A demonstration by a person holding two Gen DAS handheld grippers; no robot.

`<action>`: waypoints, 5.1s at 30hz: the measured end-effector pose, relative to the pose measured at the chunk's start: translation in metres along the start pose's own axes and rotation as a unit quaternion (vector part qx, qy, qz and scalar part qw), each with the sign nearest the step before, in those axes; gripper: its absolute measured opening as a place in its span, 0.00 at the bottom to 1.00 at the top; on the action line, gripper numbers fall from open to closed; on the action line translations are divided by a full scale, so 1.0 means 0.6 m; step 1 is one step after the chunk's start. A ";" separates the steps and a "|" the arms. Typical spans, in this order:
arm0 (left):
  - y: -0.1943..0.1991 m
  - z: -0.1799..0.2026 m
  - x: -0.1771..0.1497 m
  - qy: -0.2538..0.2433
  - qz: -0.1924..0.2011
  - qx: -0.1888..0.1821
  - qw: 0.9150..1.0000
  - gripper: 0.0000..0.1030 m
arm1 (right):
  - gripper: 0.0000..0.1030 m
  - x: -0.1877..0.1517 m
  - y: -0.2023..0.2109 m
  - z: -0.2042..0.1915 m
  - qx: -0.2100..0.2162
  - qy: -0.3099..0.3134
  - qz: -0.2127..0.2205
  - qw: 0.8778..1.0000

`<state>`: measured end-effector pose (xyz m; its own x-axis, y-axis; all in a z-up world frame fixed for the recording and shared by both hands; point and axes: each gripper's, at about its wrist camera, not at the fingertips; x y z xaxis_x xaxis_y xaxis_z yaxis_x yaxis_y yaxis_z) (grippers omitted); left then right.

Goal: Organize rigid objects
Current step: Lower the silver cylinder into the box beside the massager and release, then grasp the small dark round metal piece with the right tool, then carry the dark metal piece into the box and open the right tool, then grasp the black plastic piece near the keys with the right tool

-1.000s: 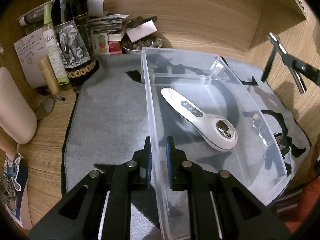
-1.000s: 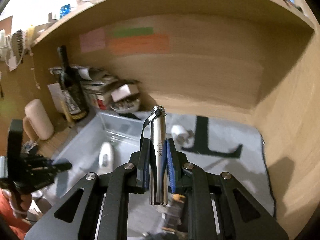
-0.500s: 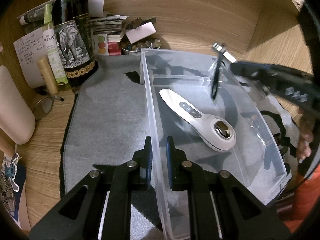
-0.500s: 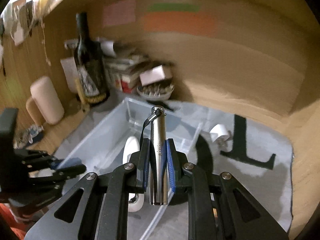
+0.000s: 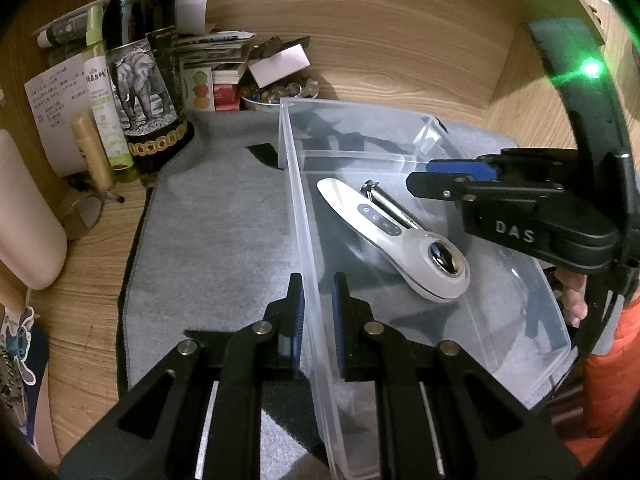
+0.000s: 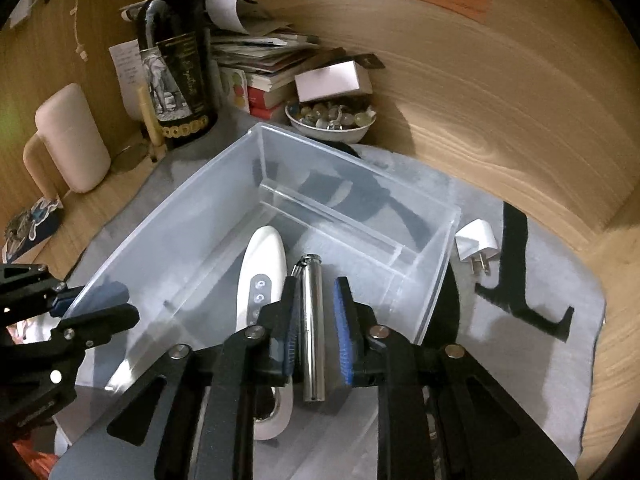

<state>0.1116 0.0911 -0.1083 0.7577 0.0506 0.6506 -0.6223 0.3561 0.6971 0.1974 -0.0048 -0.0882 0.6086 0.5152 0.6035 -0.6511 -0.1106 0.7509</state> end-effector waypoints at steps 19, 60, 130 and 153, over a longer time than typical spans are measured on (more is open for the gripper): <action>-0.002 -0.002 0.001 0.000 -0.002 0.003 1.000 0.12 | 0.68 -0.070 0.158 0.113 -0.089 -0.080 0.096 0.988; 0.000 -0.002 0.002 -0.001 -0.003 0.016 1.000 0.12 | 0.30 -0.241 0.080 0.201 -0.069 -0.202 -0.020 0.977; -0.001 -0.002 0.002 0.003 0.002 0.010 1.000 0.12 | 0.66 -0.105 0.158 0.126 -0.070 -0.091 0.078 0.990; -0.001 -0.001 -0.001 -0.005 0.001 0.021 1.000 0.12 | 0.72 -0.277 0.119 0.148 -0.049 -0.196 -0.056 0.978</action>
<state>0.1115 0.0914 -0.1093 0.7550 0.0413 0.6544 -0.6310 0.3173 0.7079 0.0901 -0.1741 -0.1114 0.7938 0.1516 0.5890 -0.5982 0.0193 0.8011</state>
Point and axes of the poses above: each gripper's, at about its wrist camera, not at the fingertips, and y roughly against the way its jaws point, z to its right, x to its top, and after that the axes turned 14 degrees about -x, right-handed
